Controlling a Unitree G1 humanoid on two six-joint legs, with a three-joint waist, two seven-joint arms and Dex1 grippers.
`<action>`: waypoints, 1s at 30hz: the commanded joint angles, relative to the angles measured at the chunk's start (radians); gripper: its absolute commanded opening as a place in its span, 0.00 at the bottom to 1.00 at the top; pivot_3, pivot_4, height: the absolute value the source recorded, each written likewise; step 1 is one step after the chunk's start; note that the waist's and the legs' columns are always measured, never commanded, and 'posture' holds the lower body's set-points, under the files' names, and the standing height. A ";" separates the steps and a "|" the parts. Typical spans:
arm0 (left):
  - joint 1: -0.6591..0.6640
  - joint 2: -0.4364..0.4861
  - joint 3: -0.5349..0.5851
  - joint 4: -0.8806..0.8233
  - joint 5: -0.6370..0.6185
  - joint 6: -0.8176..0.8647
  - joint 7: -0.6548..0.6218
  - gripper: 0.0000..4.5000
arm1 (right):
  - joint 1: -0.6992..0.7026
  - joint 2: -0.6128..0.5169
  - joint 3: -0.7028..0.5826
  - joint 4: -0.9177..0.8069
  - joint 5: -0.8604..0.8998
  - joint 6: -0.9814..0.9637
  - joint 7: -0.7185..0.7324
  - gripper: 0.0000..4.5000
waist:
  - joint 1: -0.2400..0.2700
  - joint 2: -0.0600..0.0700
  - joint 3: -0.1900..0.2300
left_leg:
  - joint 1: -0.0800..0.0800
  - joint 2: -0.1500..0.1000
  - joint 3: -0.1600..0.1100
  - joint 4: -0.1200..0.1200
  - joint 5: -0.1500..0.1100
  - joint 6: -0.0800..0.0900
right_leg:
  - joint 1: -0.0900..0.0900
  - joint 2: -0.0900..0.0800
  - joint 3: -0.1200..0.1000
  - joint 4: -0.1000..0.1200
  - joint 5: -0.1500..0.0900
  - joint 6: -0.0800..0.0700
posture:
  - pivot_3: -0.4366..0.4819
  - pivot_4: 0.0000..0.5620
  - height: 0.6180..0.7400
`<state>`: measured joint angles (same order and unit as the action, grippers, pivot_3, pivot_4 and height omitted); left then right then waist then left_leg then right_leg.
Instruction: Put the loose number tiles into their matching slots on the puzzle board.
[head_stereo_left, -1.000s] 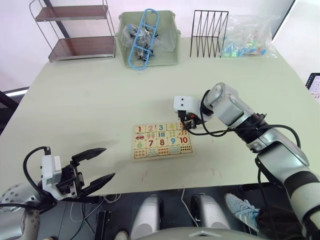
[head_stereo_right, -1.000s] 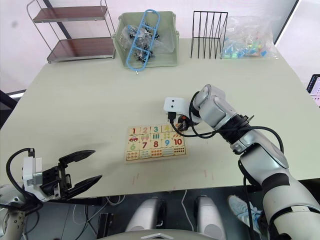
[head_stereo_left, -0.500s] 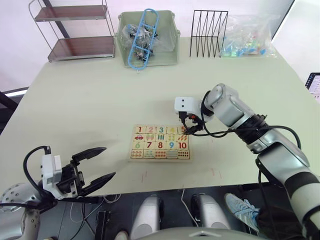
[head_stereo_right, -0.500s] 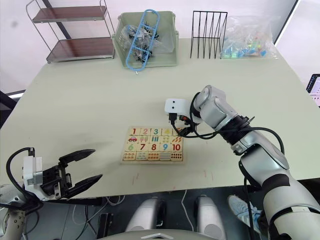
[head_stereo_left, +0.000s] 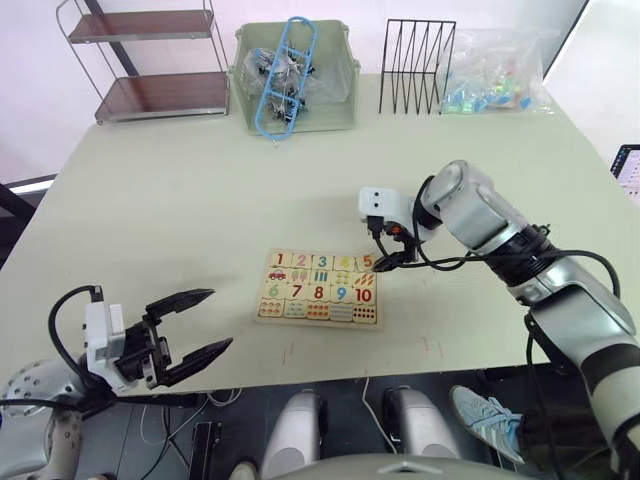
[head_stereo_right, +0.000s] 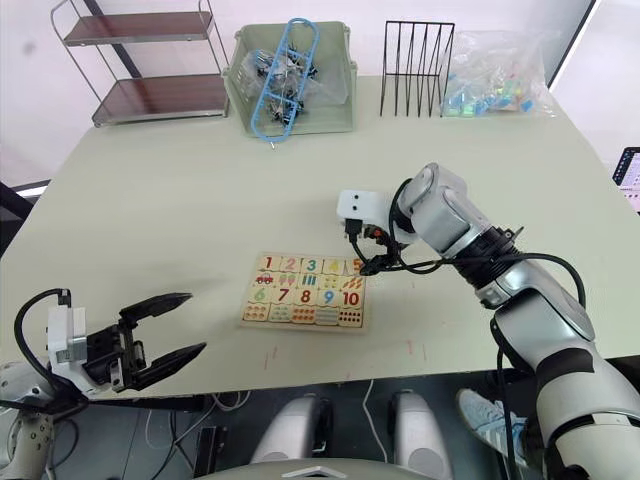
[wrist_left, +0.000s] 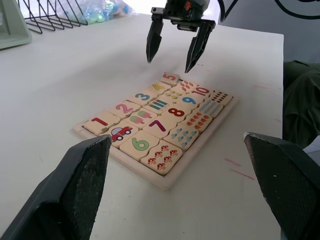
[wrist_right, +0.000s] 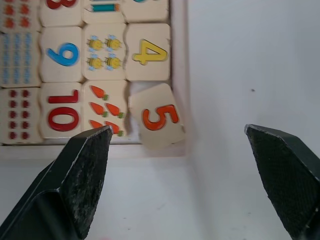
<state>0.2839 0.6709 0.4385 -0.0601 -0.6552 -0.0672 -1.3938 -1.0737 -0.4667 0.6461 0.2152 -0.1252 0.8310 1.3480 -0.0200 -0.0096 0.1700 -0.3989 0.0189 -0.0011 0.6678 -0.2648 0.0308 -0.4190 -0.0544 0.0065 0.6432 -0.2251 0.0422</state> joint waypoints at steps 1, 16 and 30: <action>-0.005 0.016 0.012 -0.014 -0.015 0.005 -0.007 1.00 | -0.007 -0.030 -0.047 -0.073 0.037 0.029 0.012 0.98 | 0.000 0.000 0.000 | 0.000 0.000 0.000 0.000 0.000 0.000 | 0.000 0.000 0.000 0.000 0.000 0.000 | 0.48 0.27 1.00; -0.005 0.028 0.024 -0.016 -0.016 0.018 -0.009 1.00 | 0.149 -0.020 -0.247 0.019 0.130 -0.245 -0.177 0.32 | 0.001 0.000 0.000 | 0.000 0.000 0.000 0.000 0.000 0.000 | 0.000 0.000 0.000 0.000 0.000 0.000 | 0.48 0.27 1.00; -0.025 0.050 0.024 -0.006 -0.016 0.032 -0.018 1.00 | 0.200 0.015 -0.252 0.107 0.126 -0.420 -0.205 0.01 | 0.002 0.000 0.000 | 0.000 0.000 0.001 0.000 0.000 0.000 | 0.000 0.001 0.000 0.000 0.000 0.000 | 0.48 0.27 1.00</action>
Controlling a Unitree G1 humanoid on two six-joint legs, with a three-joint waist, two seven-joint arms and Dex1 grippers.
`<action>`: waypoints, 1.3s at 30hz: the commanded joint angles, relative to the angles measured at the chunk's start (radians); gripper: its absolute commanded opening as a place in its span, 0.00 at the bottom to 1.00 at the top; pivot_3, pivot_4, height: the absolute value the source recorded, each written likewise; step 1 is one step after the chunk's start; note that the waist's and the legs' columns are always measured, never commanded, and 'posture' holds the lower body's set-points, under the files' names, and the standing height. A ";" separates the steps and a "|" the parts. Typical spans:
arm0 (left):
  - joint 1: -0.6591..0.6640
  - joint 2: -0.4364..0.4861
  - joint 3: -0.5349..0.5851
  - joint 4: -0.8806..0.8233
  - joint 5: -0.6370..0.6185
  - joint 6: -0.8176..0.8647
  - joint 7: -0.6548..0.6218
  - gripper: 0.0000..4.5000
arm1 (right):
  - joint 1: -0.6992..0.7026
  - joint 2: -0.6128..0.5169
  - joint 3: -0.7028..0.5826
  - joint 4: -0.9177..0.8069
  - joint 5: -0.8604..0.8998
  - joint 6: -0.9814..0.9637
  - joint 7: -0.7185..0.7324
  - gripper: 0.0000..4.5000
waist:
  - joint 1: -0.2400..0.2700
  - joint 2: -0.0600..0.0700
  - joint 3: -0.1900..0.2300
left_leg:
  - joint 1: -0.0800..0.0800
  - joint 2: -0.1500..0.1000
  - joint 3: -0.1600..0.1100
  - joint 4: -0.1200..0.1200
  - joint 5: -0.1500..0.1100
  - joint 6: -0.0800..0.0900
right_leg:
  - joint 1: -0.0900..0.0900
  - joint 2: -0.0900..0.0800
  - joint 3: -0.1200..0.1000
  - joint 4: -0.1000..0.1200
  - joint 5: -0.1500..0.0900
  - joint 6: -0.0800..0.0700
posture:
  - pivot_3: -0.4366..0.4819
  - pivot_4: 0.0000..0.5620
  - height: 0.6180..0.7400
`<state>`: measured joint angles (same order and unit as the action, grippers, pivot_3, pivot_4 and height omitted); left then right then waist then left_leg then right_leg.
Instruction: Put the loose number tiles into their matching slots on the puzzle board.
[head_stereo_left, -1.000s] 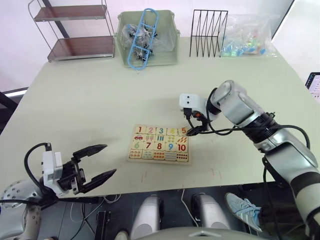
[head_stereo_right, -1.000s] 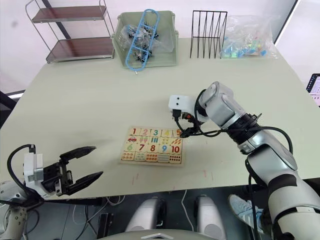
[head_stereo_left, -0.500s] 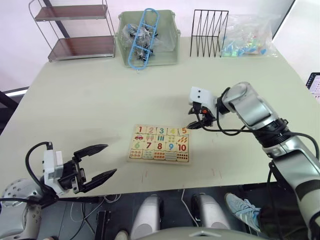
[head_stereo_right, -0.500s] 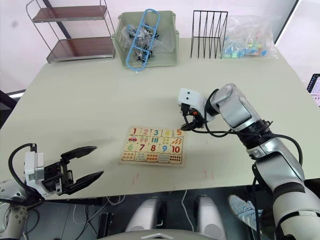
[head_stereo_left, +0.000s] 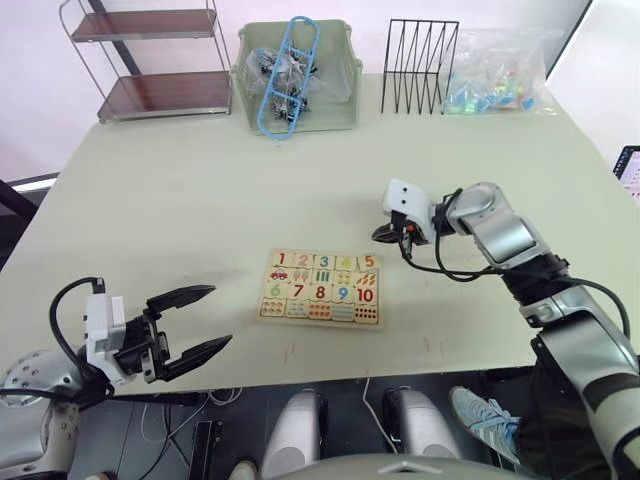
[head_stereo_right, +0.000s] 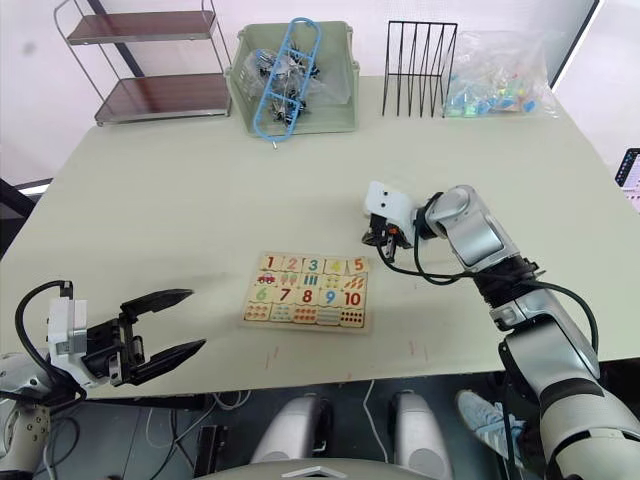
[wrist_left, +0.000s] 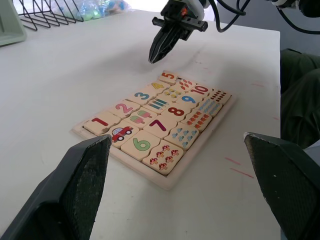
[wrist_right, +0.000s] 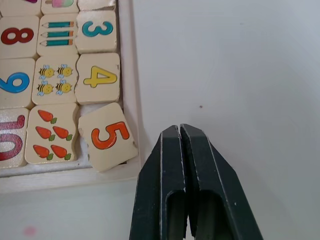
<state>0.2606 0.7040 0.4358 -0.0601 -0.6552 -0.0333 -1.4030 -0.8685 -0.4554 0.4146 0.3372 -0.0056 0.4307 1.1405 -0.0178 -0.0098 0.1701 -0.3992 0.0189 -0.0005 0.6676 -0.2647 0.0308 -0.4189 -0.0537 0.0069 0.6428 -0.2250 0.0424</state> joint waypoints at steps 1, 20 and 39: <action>-0.002 0.018 0.027 -0.005 -0.016 -0.001 -0.009 1.00 | -0.003 0.005 -0.019 -0.014 0.005 -0.022 0.003 0.01 | 0.000 0.000 0.000 | 0.000 0.000 0.000 0.000 0.000 0.000 | 0.000 0.000 0.000 0.000 0.000 0.000 | 0.48 0.27 1.00; 0.002 0.021 0.035 -0.011 -0.016 0.006 -0.012 1.00 | 0.018 0.013 -0.009 -0.006 -0.015 -0.069 0.038 0.01 | 0.000 0.000 0.000 | 0.000 0.000 0.000 0.000 0.000 0.000 | 0.000 0.000 0.000 0.000 0.000 0.000 | 0.48 0.27 1.00; 0.007 0.016 0.031 -0.015 -0.017 0.007 -0.011 1.00 | 0.026 0.006 -0.004 -0.012 -0.027 -0.082 0.068 0.01 | 0.000 0.000 0.000 | 0.000 0.000 0.000 0.000 0.000 0.000 | 0.000 0.000 0.000 0.000 0.000 0.000 | 0.48 0.27 1.00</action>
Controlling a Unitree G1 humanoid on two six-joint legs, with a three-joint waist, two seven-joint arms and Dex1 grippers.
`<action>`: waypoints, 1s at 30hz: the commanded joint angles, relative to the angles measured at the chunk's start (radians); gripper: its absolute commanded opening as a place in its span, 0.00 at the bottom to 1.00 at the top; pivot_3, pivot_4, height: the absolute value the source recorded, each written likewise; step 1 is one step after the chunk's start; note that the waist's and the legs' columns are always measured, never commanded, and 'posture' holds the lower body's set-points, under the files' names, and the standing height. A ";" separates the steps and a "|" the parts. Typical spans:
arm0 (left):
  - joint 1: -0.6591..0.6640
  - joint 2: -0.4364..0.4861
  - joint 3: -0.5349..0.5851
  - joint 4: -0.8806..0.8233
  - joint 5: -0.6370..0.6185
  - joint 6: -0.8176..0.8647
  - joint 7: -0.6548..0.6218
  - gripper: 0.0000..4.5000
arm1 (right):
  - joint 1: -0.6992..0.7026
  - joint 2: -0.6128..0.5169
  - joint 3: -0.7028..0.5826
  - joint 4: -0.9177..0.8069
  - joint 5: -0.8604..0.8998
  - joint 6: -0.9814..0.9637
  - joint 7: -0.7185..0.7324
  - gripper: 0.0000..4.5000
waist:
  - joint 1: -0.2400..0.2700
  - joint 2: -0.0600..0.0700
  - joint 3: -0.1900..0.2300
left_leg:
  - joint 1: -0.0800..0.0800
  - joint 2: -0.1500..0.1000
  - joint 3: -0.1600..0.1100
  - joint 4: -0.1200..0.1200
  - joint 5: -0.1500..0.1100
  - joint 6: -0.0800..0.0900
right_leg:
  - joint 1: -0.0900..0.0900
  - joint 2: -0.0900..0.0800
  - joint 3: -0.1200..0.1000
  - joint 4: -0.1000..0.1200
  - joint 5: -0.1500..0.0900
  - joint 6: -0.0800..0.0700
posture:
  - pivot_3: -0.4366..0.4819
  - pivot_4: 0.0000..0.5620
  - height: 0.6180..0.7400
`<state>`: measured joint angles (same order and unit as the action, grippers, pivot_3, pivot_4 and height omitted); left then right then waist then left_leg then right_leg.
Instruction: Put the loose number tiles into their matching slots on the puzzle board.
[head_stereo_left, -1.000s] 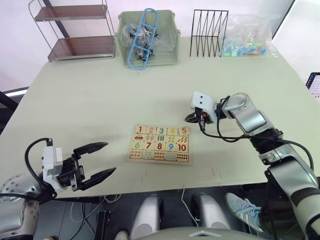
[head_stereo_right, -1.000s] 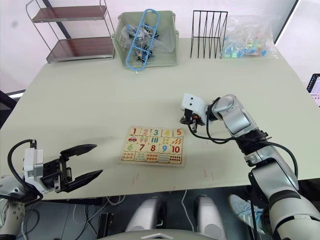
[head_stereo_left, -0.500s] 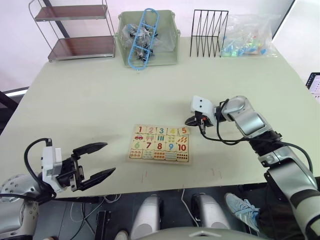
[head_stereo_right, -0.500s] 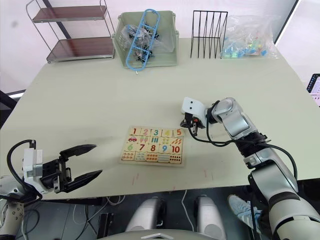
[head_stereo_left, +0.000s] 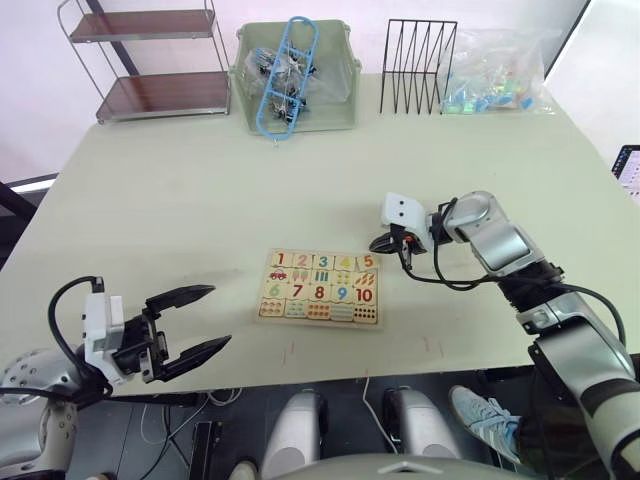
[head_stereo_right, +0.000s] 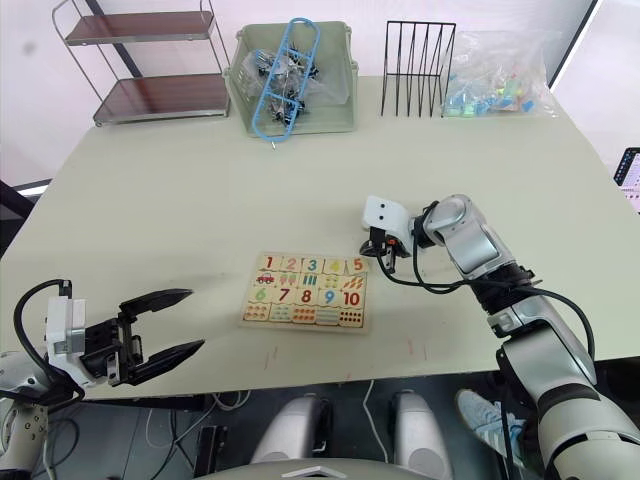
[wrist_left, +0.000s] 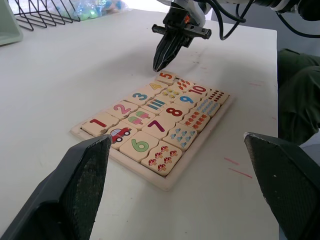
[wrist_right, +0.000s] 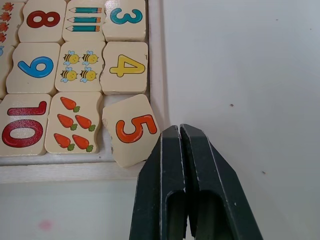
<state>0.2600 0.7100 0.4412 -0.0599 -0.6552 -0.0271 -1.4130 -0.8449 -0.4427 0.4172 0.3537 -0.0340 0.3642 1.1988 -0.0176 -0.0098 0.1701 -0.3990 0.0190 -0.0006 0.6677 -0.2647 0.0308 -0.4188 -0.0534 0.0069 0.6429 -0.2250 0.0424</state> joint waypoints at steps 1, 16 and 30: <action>0.007 0.010 0.026 -0.015 -0.017 0.001 -0.001 1.00 | 0.003 -0.007 -0.006 -0.029 0.002 -0.015 0.011 0.01 | 0.000 0.000 0.000 | 0.000 0.000 0.000 0.000 0.000 0.000 | 0.000 0.000 0.000 0.000 0.000 0.000 | 0.48 0.27 1.00; 0.009 0.010 0.026 -0.015 -0.018 0.002 -0.003 1.00 | 0.012 -0.010 -0.002 -0.046 0.002 -0.005 0.028 0.01 | 0.000 0.000 0.000 | 0.000 0.000 0.000 0.000 0.000 0.000 | 0.000 0.000 0.000 0.000 0.000 0.000 | 0.48 0.27 1.00; 0.009 0.009 0.021 -0.014 -0.018 0.001 -0.004 1.00 | 0.028 -0.006 -0.004 -0.072 0.004 0.006 0.032 0.01 | 0.000 0.000 0.000 | 0.000 0.000 0.000 0.000 0.000 0.000 | 0.000 0.000 0.000 0.000 0.000 0.000 | 0.48 0.27 1.00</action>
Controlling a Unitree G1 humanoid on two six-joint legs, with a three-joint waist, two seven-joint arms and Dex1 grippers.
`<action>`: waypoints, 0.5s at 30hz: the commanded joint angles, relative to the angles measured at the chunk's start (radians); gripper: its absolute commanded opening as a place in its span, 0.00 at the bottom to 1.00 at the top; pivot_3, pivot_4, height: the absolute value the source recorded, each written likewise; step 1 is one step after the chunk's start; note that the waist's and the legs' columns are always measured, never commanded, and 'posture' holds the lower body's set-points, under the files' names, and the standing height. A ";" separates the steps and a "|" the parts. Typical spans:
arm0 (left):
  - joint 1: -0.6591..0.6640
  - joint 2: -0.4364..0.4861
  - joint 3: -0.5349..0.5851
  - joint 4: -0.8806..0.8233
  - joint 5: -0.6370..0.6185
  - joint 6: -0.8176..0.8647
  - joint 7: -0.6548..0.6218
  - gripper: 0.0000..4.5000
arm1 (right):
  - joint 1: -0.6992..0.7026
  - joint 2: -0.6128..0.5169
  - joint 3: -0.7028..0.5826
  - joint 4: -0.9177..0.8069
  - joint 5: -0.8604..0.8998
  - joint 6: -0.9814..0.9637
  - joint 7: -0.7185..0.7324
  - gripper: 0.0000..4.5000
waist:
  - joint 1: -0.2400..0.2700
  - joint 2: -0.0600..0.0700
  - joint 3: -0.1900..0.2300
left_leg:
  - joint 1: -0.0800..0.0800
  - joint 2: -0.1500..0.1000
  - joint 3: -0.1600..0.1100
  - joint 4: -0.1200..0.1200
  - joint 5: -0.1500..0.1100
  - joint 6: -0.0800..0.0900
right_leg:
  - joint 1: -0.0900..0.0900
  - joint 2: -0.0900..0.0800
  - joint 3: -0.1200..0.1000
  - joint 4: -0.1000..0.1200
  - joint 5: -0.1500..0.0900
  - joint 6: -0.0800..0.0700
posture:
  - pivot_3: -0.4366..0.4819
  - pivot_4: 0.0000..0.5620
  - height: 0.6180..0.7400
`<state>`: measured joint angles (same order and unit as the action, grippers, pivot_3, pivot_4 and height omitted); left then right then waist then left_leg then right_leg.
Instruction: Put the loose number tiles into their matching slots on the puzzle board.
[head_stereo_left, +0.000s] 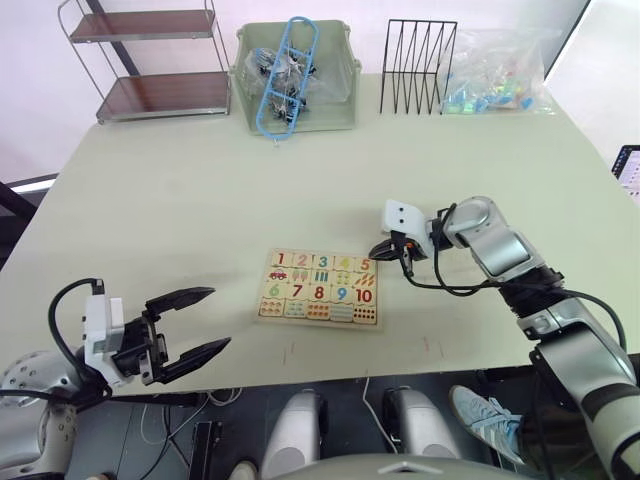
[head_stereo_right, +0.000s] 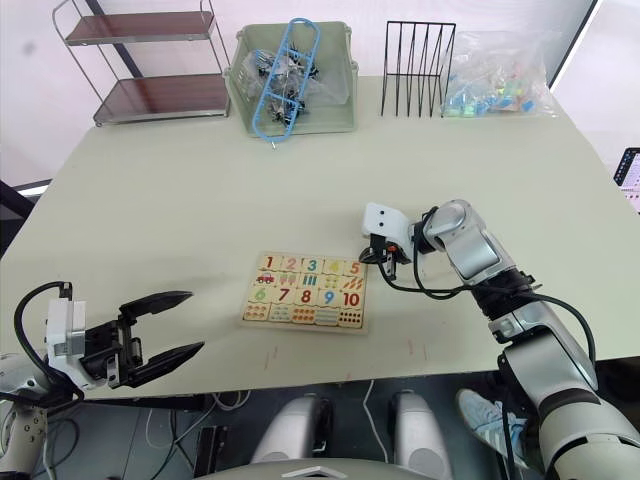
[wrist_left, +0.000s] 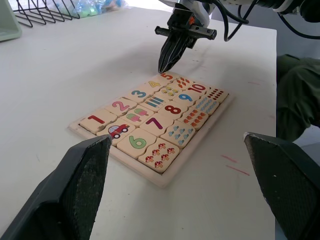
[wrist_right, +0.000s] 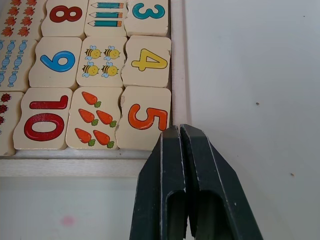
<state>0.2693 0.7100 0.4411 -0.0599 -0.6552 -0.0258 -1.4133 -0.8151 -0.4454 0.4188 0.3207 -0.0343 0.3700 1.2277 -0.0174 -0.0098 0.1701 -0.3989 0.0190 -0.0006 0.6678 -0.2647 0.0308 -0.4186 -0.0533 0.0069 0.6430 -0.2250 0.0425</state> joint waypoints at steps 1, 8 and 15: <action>0.000 0.009 0.021 -0.014 -0.017 0.000 -0.003 1.00 | -0.003 -0.003 -0.006 -0.038 0.004 -0.001 0.003 0.01 | 0.000 0.000 0.000 | 0.000 0.000 0.000 0.000 0.000 0.000 | 0.000 0.000 0.000 0.000 0.000 0.000 | 0.48 0.27 1.00; -0.003 0.003 0.026 -0.002 -0.010 -0.005 0.014 1.00 | -0.013 -0.010 -0.028 -0.023 0.009 -0.017 -0.011 0.01 | 0.000 0.000 0.000 | 0.000 0.000 0.000 0.000 0.000 0.000 | 0.000 0.000 0.000 0.000 0.000 0.000 | 0.48 0.27 1.00; -0.003 -0.005 0.046 0.031 -0.020 -0.003 0.044 1.00 | 0.004 -0.017 -0.099 -0.077 0.067 0.013 -0.040 0.01 | 0.000 0.000 0.000 | 0.000 0.000 0.000 0.000 0.000 0.000 | 0.000 0.000 0.000 0.000 0.000 0.000 | 0.48 0.27 1.00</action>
<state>0.2667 0.7053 0.4473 -0.0357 -0.6553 -0.0259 -1.3758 -0.8131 -0.4575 0.3683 0.2904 0.0025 0.3755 1.2041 -0.0169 -0.0098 0.1701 -0.3989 0.0190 -0.0007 0.6678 -0.2647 0.0308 -0.4186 -0.0533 0.0069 0.6430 -0.2247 0.0429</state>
